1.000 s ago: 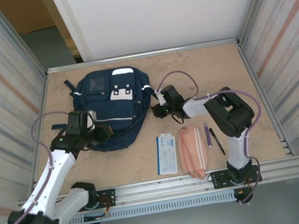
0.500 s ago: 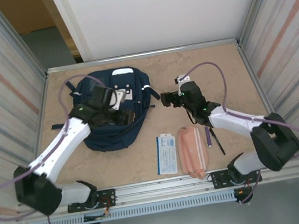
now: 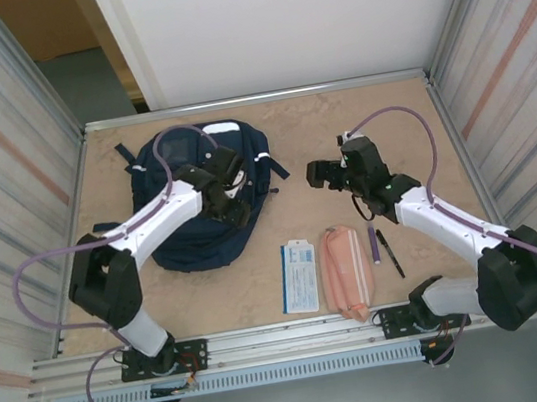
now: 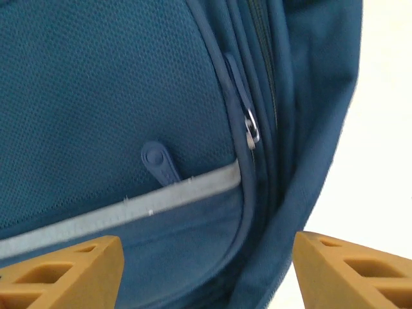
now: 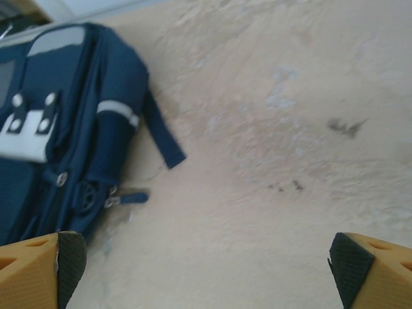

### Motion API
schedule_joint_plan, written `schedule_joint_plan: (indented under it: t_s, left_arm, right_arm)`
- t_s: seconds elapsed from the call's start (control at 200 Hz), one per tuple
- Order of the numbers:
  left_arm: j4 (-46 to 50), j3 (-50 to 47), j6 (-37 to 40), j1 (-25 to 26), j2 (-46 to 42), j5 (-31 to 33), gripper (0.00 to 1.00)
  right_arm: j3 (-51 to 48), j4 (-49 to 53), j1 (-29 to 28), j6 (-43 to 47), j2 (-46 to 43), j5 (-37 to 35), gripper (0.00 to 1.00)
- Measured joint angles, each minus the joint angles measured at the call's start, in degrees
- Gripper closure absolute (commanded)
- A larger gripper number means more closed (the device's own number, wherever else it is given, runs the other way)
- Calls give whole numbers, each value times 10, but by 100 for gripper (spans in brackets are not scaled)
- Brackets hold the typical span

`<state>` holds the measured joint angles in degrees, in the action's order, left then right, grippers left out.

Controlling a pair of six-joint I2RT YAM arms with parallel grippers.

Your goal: Pack the student bag

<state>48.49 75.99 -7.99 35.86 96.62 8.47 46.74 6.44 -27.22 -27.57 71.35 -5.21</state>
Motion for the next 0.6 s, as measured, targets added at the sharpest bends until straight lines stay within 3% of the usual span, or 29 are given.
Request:
schedule_joint_plan:
  t_s: [0.125, 0.376, 0.491, 0.596]
  left_arm:
    - [-7, 32, -30, -2, 28, -3, 30]
    - [-22, 63, -126, -11, 89, 6, 35]
    - [-43, 49, -170, -20, 112, 6, 46]
    - [-66, 38, -195, -26, 120, -5, 75]
  right_arm:
    - [11, 9, -13, 8, 13, 23, 8]
    - [22, 33, -19, 26, 37, 61, 9]
    - [25, 37, -19, 27, 43, 71, 10]
    - [26, 42, -19, 27, 46, 78, 10]
